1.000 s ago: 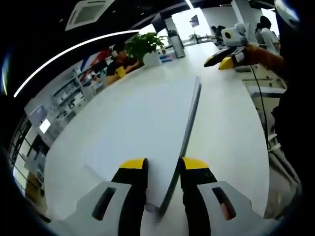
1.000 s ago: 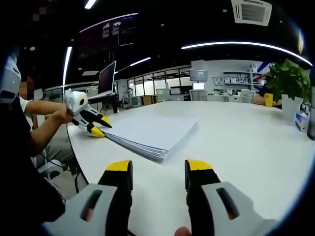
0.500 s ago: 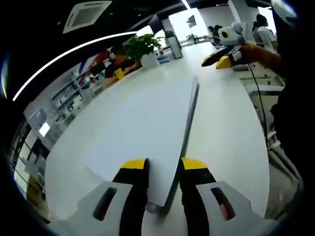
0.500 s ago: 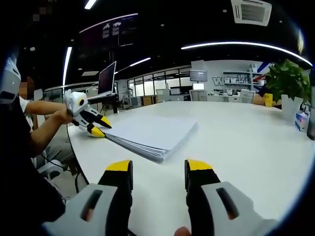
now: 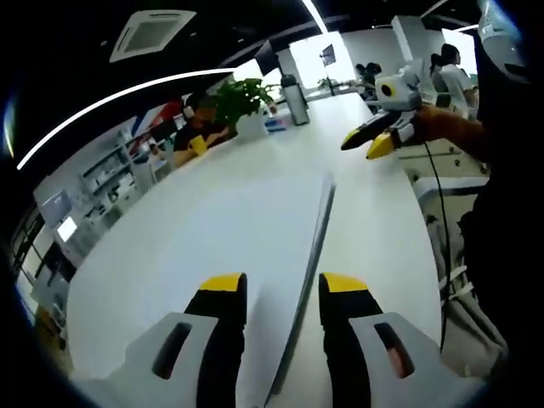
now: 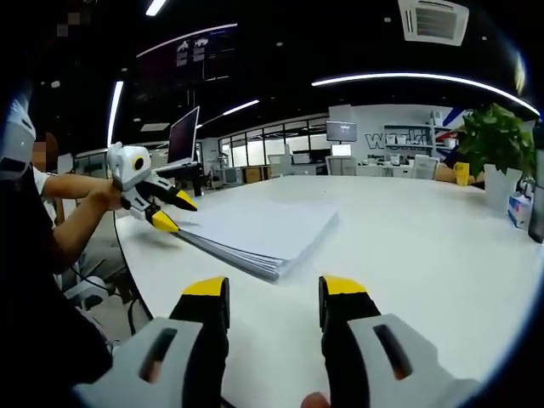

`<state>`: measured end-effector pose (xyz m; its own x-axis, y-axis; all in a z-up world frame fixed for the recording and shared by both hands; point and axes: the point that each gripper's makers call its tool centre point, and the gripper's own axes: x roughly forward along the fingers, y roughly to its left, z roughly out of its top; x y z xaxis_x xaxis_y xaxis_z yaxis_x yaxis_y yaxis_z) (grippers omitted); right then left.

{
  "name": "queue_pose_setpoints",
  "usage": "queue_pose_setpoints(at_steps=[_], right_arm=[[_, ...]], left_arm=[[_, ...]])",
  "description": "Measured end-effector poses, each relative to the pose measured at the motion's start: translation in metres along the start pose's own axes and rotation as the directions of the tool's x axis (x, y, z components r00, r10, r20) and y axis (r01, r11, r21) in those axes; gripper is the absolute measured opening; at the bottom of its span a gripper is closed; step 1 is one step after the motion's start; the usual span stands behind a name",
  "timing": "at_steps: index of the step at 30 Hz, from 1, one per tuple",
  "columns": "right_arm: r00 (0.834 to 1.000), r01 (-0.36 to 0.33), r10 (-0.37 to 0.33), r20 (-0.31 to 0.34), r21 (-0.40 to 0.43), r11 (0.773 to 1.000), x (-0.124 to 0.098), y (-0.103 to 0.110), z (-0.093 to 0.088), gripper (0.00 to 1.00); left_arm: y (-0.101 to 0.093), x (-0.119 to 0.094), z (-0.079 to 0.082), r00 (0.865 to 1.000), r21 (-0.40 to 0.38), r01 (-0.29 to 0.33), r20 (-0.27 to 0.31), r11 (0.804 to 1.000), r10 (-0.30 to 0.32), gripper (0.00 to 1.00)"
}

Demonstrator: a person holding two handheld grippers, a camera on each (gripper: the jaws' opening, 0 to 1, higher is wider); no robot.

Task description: Grasp the top corner of one sheet in the document stack and pull a single sheet out from the document stack, separating that one sheet from the rest and lifting it clear until the single sheet is fully removed from the stack

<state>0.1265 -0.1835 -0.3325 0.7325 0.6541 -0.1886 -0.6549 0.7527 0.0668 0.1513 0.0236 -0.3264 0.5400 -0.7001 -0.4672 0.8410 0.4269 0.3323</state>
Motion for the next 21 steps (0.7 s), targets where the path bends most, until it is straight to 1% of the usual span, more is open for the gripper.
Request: queue_pose_setpoints(at_steps=[9, 12, 14, 16, 19, 21], right_arm=[[1.000, 0.010, -0.010, 0.002, 0.002, 1.000, -0.003, -0.005, -0.001, 0.42], [1.000, 0.011, -0.011, 0.001, 0.007, 1.000, -0.004, -0.006, -0.002, 0.41], [1.000, 0.012, -0.012, 0.001, 0.006, 1.000, -0.004, -0.006, -0.002, 0.41], [1.000, 0.013, -0.013, 0.003, 0.006, 1.000, -0.005, -0.006, -0.001, 0.41], [1.000, 0.015, -0.016, 0.004, 0.006, 1.000, -0.006, -0.007, -0.001, 0.41], [1.000, 0.017, -0.017, 0.005, 0.004, 1.000, -0.007, -0.008, -0.001, 0.41]], left_arm=[[-0.017, 0.036, 0.018, 0.998, 0.044, 0.060, 0.010, 0.997, -0.061, 0.34], [-0.025, 0.048, 0.025, 0.997, 0.042, 0.079, 0.020, 0.996, -0.079, 0.34], [-0.031, 0.058, 0.028, 0.996, 0.064, 0.087, 0.017, 0.994, -0.088, 0.34], [-0.034, 0.063, 0.029, 0.995, 0.080, 0.094, 0.008, 0.992, -0.095, 0.34], [-0.033, 0.068, 0.026, 0.995, 0.091, 0.098, -0.008, 0.991, -0.098, 0.33], [-0.029, 0.069, 0.020, 0.995, 0.100, 0.096, -0.031, 0.990, -0.093, 0.31]])
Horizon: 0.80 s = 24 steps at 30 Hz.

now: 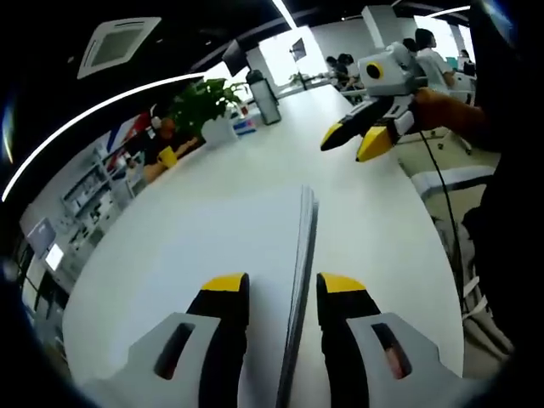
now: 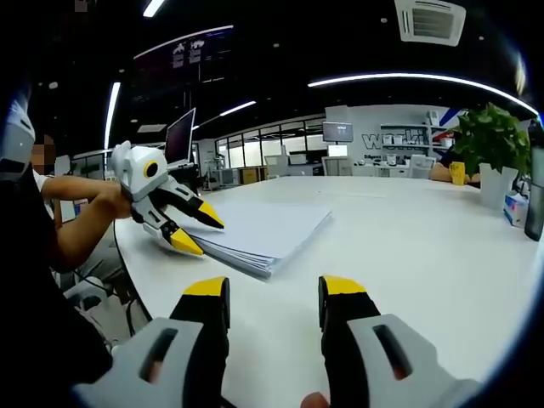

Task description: Grasp the top corner of one sheet in the document stack and pull a single sheet out from the document stack, separating that one sheet from the rest and lifting it clear until the single sheet is fully removed from the stack

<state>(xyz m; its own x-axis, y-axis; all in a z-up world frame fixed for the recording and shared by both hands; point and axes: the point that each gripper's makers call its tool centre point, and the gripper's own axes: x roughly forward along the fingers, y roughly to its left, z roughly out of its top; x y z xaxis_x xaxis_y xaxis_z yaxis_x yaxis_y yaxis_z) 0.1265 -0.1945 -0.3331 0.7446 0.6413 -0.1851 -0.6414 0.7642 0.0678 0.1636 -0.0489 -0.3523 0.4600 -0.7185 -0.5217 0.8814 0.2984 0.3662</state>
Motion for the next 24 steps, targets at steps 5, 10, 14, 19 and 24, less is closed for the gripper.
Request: queue_pose_setpoints(at_steps=[5, 10, 14, 19, 24], right_arm=[[1.000, 0.008, -0.008, -0.002, 0.002, 1.000, -0.0009, -0.0032, -0.0008, 0.41], [1.000, 0.008, -0.008, 0.002, 0.002, 1.000, -0.0017, -0.0031, 0.0001, 0.41], [1.000, 0.011, -0.011, 0.000, 0.002, 1.000, -0.0023, -0.0035, -0.0002, 0.41], [1.000, 0.012, -0.012, 0.001, 0.002, 1.000, -0.0024, -0.0032, 0.0003, 0.41], [1.000, 0.010, -0.010, -0.002, 0.002, 1.000, -0.0017, -0.0018, -0.0010, 0.41]], left_arm=[[0.0010, -0.0004, -0.0070, 1.000, 0.046, 0.028, -0.008, 0.999, -0.027, 0.28], [0.0020, -0.0006, -0.0087, 0.999, 0.077, 0.032, 0.003, 0.997, -0.032, 0.25], [0.0006, -0.0022, -0.0094, 1.000, 0.103, 0.031, 0.002, 0.994, -0.031, 0.23], [0.0002, -0.0031, -0.0108, 1.000, 0.126, 0.023, 0.006, 0.992, -0.024, 0.23], [0.0000, -0.0039, -0.0110, 1.000, 0.129, 0.015, 0.017, 0.992, -0.018, 0.22]])
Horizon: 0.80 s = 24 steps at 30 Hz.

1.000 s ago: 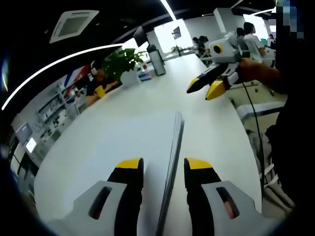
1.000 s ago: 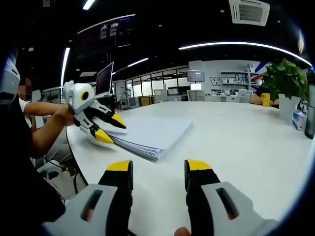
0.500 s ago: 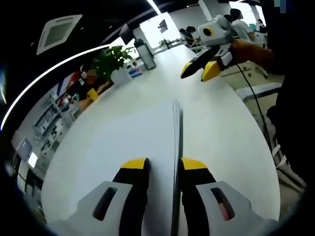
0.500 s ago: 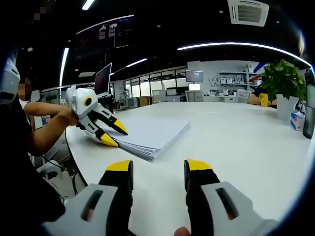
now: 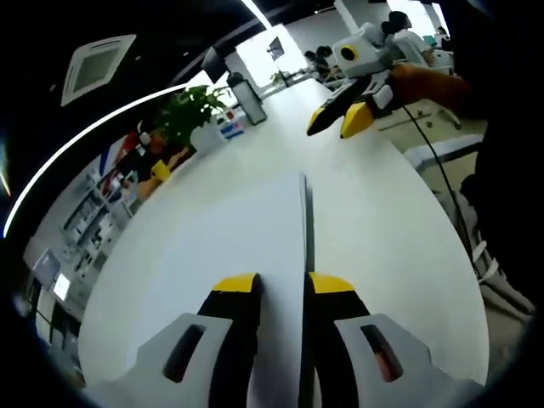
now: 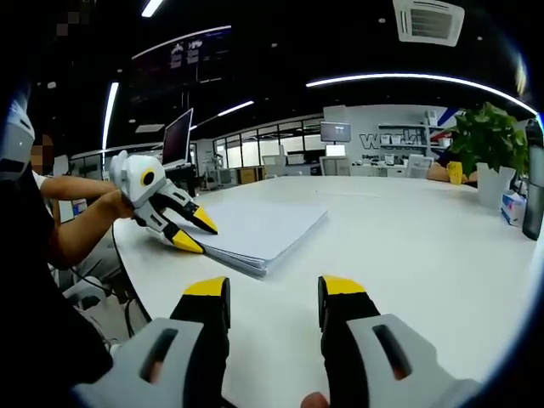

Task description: Grasp the top corner of one sheet in the document stack and pull a single sheet out from the document stack, separating that one sheet from the rest and lifting it clear until the single sheet is fully removed from the stack

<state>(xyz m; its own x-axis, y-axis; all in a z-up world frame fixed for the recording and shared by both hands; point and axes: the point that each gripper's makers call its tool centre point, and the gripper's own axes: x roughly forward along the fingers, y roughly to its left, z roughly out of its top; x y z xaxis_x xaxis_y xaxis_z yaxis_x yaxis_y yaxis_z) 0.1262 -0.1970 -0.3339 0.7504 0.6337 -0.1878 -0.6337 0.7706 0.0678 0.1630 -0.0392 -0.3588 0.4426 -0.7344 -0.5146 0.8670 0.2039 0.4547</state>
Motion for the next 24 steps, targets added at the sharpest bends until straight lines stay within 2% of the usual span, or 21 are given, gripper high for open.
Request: queue_pose_setpoints(at_steps=[4, 7, 8, 13, 18, 21, 24], right_arm=[[1.000, 0.000, 0.000, 0.002, -0.003, 1.000, 0.000, 0.000, 0.001, 0.41], [1.000, 0.003, -0.003, 0.003, -0.004, 1.000, -0.001, -0.001, 0.002, 0.41], [1.000, 0.004, -0.004, 0.003, -0.004, 1.000, -0.001, -0.001, 0.002, 0.41], [1.000, 0.004, -0.004, 0.001, -0.003, 1.000, 0.000, -0.002, 0.001, 0.41], [1.000, -0.001, 0.001, 0.000, -0.003, 1.000, 0.001, 0.000, 0.001, 0.41], [1.000, 0.001, -0.001, -0.005, -0.002, 1.000, 0.001, -0.001, -0.001, 0.41], [1.000, 0.001, -0.001, -0.006, 0.001, 1.000, 0.001, -0.001, -0.001, 0.41]], left_arm=[[-0.002, -0.001, 0.001, 1.000, 0.033, -0.012, -0.005, 0.999, 0.012, 0.22], [-0.004, -0.006, 0.000, 0.999, 0.063, -0.013, -0.036, 0.998, 0.015, 0.23], [-0.005, -0.010, -0.001, 0.999, 0.046, -0.011, -0.042, 0.999, 0.013, 0.24], [-0.001, -0.028, 0.002, 0.999, -0.002, -0.040, -0.001, 0.999, 0.040, 0.25], [-0.005, -0.038, -0.022, 0.997, -0.058, -0.028, -0.067, 0.998, 0.024, 0.25], [-0.004, -0.038, -0.021, 0.999, -0.132, -0.036, -0.019, 0.991, 0.033, 0.25], [-0.003, -0.038, -0.022, 1.000, -0.142, -0.029, -0.010, 0.989, 0.028, 0.25]])
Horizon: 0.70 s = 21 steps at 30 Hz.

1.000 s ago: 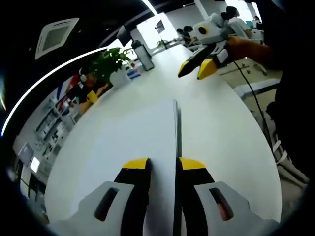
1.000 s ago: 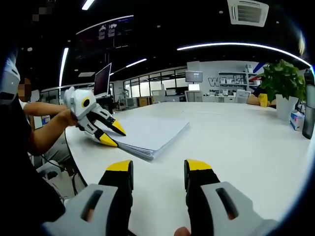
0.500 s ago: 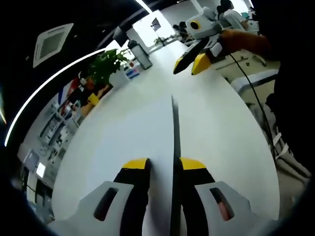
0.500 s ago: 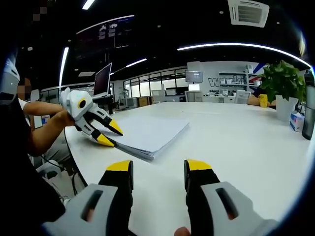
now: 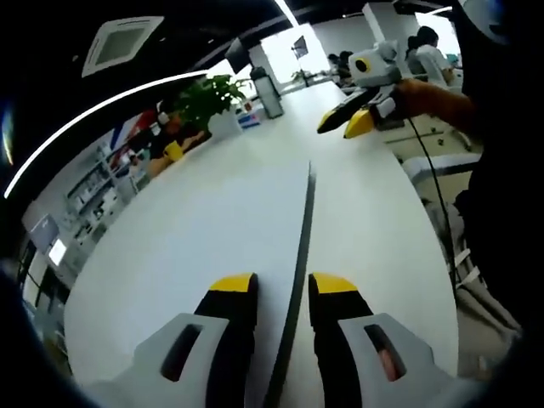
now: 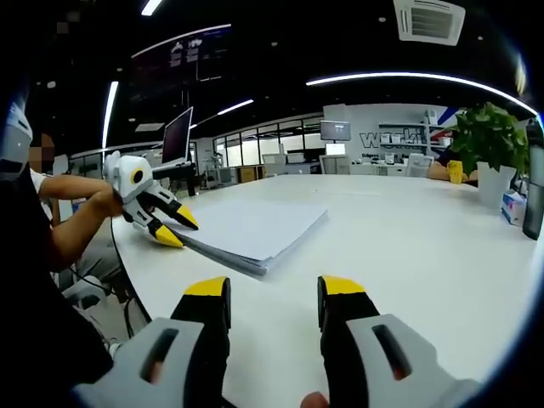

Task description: Grasp the top corner of one sheet in the document stack and pull a single sheet out from the document stack, separating that one sheet from the rest and lifting it clear until the single sheet is fully removed from the stack

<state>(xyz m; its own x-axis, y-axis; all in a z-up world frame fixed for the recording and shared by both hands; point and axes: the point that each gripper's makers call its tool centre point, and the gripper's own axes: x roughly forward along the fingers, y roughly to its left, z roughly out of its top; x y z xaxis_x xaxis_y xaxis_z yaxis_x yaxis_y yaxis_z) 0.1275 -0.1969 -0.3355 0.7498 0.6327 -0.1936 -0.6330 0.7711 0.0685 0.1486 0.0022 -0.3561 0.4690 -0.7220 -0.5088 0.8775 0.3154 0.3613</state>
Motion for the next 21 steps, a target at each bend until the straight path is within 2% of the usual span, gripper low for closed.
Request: queue_pose_setpoints(at_steps=[1, 4, 11, 17, 21], right_arm=[[1.000, 0.001, -0.001, -0.001, -0.001, 1.000, -0.0001, 0.0000, 0.0000, 0.41], [1.000, 0.001, -0.001, -0.003, -0.006, 1.000, -0.0007, -0.0002, 0.0007, 0.40], [1.000, 0.015, -0.014, 0.006, -0.015, 1.000, -0.0031, -0.0035, 0.0055, 0.39], [1.000, 0.018, -0.018, 0.010, -0.004, 1.000, -0.0033, -0.0051, 0.0066, 0.39], [1.000, 0.018, -0.018, 0.011, -0.006, 1.000, -0.0029, -0.0048, 0.0064, 0.39]], left_arm=[[-0.0001, 0.0001, 0.0006, 1.000, -0.008, 0.008, 0.007, 1.000, -0.008, 0.25], [0.0014, -0.0004, 0.0033, 0.998, -0.120, 0.040, 0.051, 0.992, -0.034, 0.25], [0.0039, -0.0001, 0.0032, 0.998, -0.119, 0.048, 0.052, 0.992, -0.042, 0.23], [0.0050, -0.0004, 0.0035, 0.995, -0.168, 0.077, 0.077, 0.983, -0.064, 0.20], [0.0053, -0.0011, 0.0033, 0.989, -0.221, 0.117, 0.114, 0.968, -0.093, 0.20]])
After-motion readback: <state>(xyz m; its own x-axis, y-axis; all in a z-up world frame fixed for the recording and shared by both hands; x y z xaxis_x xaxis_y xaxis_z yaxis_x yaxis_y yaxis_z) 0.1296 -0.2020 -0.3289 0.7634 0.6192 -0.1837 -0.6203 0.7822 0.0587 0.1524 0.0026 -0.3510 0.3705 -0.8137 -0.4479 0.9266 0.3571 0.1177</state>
